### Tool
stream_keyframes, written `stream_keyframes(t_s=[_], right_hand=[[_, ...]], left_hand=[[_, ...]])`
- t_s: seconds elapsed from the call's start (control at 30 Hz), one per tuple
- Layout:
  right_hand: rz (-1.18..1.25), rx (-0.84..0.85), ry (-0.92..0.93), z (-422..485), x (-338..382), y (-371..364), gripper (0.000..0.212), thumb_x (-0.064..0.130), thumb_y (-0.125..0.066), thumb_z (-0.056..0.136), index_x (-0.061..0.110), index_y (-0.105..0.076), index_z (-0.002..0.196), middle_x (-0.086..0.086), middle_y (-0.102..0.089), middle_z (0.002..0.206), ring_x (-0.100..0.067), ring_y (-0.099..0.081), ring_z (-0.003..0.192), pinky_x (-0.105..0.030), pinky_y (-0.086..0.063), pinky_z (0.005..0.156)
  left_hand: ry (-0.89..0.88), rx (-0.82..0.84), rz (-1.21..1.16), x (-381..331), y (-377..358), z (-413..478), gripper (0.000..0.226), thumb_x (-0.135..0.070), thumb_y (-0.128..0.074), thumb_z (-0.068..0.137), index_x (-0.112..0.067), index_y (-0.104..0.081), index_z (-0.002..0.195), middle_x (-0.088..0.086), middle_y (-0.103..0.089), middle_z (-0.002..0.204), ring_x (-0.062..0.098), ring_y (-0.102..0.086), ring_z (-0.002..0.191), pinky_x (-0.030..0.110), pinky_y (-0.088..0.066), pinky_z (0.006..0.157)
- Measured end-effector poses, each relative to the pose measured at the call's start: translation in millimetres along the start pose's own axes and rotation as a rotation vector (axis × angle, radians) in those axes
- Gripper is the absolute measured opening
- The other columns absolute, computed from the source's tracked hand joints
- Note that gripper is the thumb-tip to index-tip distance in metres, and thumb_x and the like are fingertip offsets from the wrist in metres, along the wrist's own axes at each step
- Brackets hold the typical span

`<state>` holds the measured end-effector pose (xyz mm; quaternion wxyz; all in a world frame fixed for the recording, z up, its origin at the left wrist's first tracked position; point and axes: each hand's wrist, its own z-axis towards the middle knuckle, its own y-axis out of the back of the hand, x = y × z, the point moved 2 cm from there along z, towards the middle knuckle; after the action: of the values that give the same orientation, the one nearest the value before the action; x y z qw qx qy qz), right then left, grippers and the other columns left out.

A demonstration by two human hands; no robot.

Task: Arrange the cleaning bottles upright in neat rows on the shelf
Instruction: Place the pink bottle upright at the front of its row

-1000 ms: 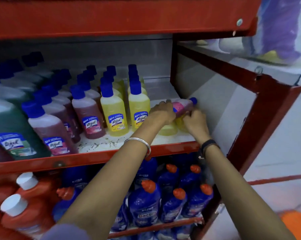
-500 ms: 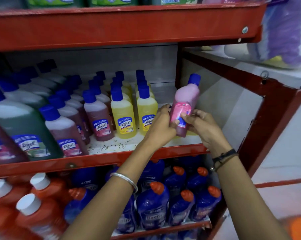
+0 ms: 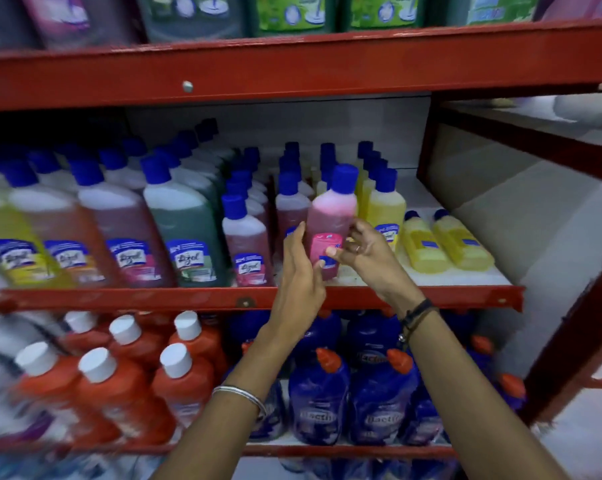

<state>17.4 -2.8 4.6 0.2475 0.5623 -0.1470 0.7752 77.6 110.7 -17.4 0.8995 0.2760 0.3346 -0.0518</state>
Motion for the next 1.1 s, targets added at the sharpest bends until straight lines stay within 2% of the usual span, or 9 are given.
stream_keyframes(t_s=[0.2,0.3,0.4,0.5,0.6,0.7,0.77,0.9,1.1], right_hand=[[-0.106,0.016,-0.039,9,-31,-27,0.047,0.003,-0.065,0.081,0.013,-0.047,0.123,-0.001,-0.061,0.114,-0.020,-0.062,0.106,-0.033,-0.053,0.090],[-0.185,-0.076,0.012,10,-36,-34,0.046,0.008,-0.070,0.078,0.011,-0.051,0.119,0.001,-0.063,0.108,-0.015,-0.065,0.095,-0.019,-0.053,0.080],[-0.347,-0.227,0.096,7,-31,-38,0.029,0.021,-0.066,0.083,0.009,-0.057,0.108,0.003,-0.065,0.092,-0.007,-0.064,0.079,-0.008,-0.049,0.064],[-0.453,-0.291,0.136,5,-32,-34,0.025,0.027,-0.044,0.096,0.008,-0.058,0.105,-0.012,-0.066,0.089,-0.019,-0.065,0.075,-0.025,-0.056,0.064],[-0.406,-0.186,0.037,10,-41,-25,0.026,0.015,-0.042,0.096,0.010,-0.055,0.117,-0.013,-0.066,0.107,-0.021,-0.068,0.085,-0.029,-0.060,0.066],[-0.395,-0.062,0.000,15,-47,-25,0.036,0.011,-0.047,0.093,0.010,-0.049,0.129,-0.010,-0.063,0.121,-0.020,-0.062,0.107,-0.031,-0.053,0.089],[-0.340,0.000,-0.011,16,-47,-26,0.043,0.009,-0.051,0.091,0.010,-0.044,0.134,-0.006,-0.062,0.121,-0.015,-0.058,0.112,-0.027,-0.048,0.095],[-0.344,-0.080,-0.038,18,-44,-27,0.041,0.018,-0.068,0.081,0.011,-0.054,0.119,-0.007,-0.066,0.107,-0.021,-0.064,0.098,-0.030,-0.051,0.075],[-0.462,-0.231,0.063,11,-38,-37,0.035,0.023,-0.074,0.075,0.013,-0.062,0.106,0.000,-0.067,0.098,-0.016,-0.065,0.081,-0.024,-0.053,0.067]], left_hand=[[0.089,0.018,0.053,25,2,-15,0.061,0.010,-0.041,0.089,0.001,-0.012,0.142,0.021,-0.027,0.145,0.026,-0.033,0.134,0.017,-0.024,0.109],[0.110,0.081,0.079,33,-4,-17,0.068,0.009,-0.040,0.090,-0.003,-0.003,0.145,0.020,-0.015,0.151,0.028,-0.027,0.139,0.031,-0.031,0.112],[0.131,0.071,0.118,29,-11,-18,0.069,0.009,-0.044,0.089,-0.001,-0.004,0.144,0.021,-0.009,0.151,0.034,-0.033,0.134,0.039,-0.040,0.108],[0.163,0.022,0.065,25,-11,-14,0.070,-0.003,-0.052,0.089,-0.001,-0.009,0.144,0.017,-0.018,0.144,0.029,-0.041,0.127,0.033,-0.041,0.106],[0.168,-0.014,-0.016,22,-8,-8,0.070,-0.005,-0.056,0.087,-0.004,-0.013,0.143,0.014,-0.026,0.144,0.023,-0.036,0.130,0.020,-0.031,0.104],[0.223,0.014,-0.128,25,-5,0,0.070,0.000,-0.055,0.085,-0.011,-0.015,0.142,0.015,-0.040,0.141,0.024,-0.045,0.128,0.029,-0.041,0.103],[0.243,0.022,-0.152,28,-5,3,0.069,0.002,-0.055,0.084,-0.012,-0.018,0.141,0.016,-0.047,0.136,0.026,-0.051,0.122,0.034,-0.047,0.099],[0.240,0.002,-0.062,29,-7,3,0.085,0.017,-0.051,0.077,-0.006,-0.006,0.145,0.018,-0.027,0.147,0.027,-0.032,0.136,0.039,-0.038,0.111],[0.244,0.031,-0.020,22,-13,-9,0.094,0.025,-0.042,0.073,-0.007,0.011,0.144,0.014,0.004,0.156,0.023,-0.006,0.145,0.020,-0.015,0.112]])
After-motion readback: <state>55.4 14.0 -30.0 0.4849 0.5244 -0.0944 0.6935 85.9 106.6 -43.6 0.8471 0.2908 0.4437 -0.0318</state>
